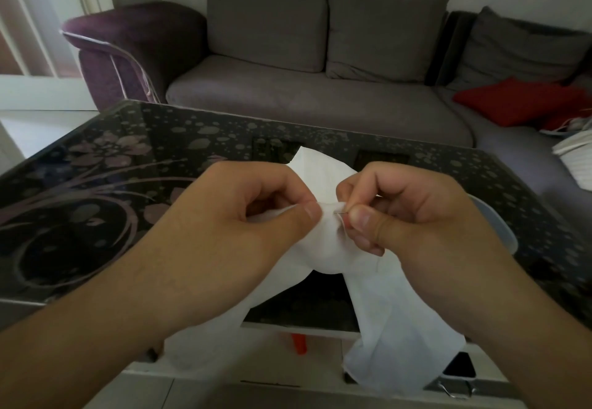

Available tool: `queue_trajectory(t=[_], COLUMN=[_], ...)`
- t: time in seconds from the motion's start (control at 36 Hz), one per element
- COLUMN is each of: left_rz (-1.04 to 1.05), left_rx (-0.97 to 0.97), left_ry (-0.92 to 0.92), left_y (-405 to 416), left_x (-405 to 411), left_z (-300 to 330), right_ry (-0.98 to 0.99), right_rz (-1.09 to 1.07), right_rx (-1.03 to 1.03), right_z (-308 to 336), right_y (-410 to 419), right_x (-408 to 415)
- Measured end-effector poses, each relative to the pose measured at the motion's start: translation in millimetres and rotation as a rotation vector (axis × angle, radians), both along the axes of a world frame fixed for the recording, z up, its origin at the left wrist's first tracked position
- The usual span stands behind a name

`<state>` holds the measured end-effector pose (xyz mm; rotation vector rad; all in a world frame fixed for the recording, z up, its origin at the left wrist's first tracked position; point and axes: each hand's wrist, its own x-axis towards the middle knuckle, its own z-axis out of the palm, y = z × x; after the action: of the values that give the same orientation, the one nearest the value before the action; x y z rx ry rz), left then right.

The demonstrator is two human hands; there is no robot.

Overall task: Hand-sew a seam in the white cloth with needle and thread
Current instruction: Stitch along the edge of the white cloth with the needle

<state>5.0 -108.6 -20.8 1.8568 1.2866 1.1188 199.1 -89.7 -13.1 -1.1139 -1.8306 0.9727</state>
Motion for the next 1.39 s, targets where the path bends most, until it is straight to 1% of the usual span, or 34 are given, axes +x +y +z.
queue_trajectory(t=[0.25,0.69,1.06,1.25,1.39], left_rz=[0.006,-0.022,-0.038,-0.057,-0.084], left_rx=[0.014,0.008,-0.020,-0.001,-0.009], left_ry=[0.041,0.050,0.035,0.036,-0.015], left_y=[0,0,1,0,0], left_x=[0,0,0,0,3], left_z=[-1,2,-2,-4,-5], right_ry=[0.078,0.117,0.135,0.195,0.235], right_rz=[0.047,0.096,0.123,0.160,0.184], right_rx=[-0.045,-0.106,-0.119,-0.160,-0.154], right_z=[-3,-5,-7,-10,-11], right_y=[2,7,7,5,5], right_x=[1,4,5,6,7])
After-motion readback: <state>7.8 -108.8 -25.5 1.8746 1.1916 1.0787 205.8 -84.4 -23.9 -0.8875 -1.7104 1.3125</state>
